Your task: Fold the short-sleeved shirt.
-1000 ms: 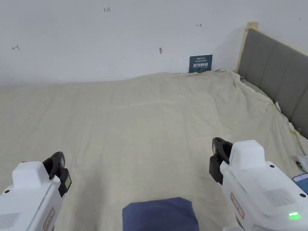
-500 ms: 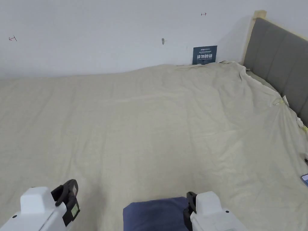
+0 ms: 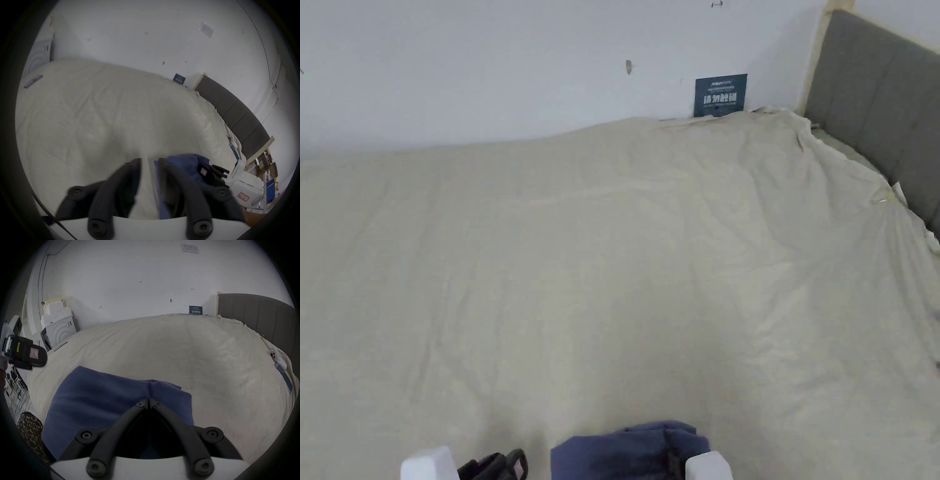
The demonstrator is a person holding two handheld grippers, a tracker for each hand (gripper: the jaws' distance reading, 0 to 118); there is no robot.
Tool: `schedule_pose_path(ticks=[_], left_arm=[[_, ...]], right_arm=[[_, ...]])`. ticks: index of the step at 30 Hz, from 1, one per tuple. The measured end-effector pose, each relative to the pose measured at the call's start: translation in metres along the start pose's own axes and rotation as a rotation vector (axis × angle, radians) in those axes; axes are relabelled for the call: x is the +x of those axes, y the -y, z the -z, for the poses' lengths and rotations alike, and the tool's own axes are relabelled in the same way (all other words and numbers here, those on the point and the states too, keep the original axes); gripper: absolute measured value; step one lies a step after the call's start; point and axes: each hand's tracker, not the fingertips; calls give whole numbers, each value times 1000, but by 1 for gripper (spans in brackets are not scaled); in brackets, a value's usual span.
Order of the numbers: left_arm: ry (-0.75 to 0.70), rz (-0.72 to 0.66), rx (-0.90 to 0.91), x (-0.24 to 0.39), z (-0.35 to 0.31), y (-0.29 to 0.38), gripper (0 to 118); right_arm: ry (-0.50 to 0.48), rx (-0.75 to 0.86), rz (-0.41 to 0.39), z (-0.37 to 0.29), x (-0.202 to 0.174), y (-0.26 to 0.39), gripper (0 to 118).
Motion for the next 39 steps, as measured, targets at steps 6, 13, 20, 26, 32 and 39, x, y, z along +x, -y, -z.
schedule_pose_path(ticks=[6,13,20,26,32,39], left_arm=[[59,-42,-175,4,40,16,102],[18,-21,-290,15,78,25,101],[135,-1,-338,27,73,18,41],[129,-84,-352,21,78,19,19],[122,-25,-346,21,74,16,13],[118,56,-301,11,53,-10,12]], right_arm=[[0,22,0,-2,0,1,0],[-1,12,-4,-3,0,-2,0],[-4,8,-7,-2,0,-2,0],[-9,-17,-10,-2,1,-8,0],[-36,-44,-20,-17,5,-29,0],[-3,196,-45,-82,15,-93,0]])
